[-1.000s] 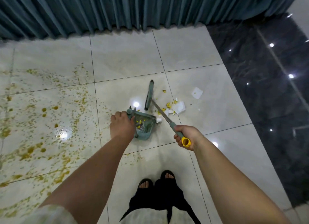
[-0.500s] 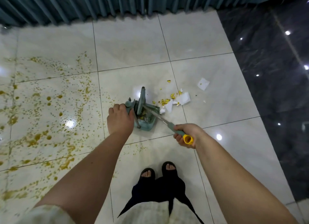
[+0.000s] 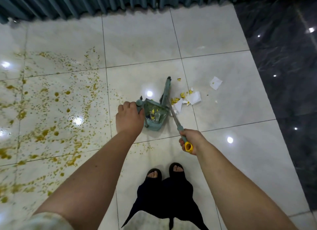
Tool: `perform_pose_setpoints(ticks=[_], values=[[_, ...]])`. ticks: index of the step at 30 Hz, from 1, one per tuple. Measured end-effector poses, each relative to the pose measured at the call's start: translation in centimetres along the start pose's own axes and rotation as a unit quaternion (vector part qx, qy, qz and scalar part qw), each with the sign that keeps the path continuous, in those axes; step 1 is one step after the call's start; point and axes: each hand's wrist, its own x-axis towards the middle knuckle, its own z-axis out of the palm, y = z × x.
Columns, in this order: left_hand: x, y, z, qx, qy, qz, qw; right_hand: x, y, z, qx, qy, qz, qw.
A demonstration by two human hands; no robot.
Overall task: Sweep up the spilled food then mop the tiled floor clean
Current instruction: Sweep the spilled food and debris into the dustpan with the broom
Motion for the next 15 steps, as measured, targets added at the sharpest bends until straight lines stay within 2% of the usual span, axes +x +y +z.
perform_pose_setpoints(ticks=[4,8,15], values=[[0.5,1.0,-0.8,-0.035,-0.035,-0.007,0.999,-3.0,-0.1,-2.4,0.014,-0.018,-0.022,0.999],[0.2,0.5,-1.9,0.009,-0.050,0.008,0.999,-4.7,-2.2,-3.3,0.005,-0.004,-0.069,0.998],[0.2,-1.3,-1.2,-0.009,-0.031,0.001,0.999,-1.3,-4.5,-1.6,0.019,0.005,-0.063,0.998]])
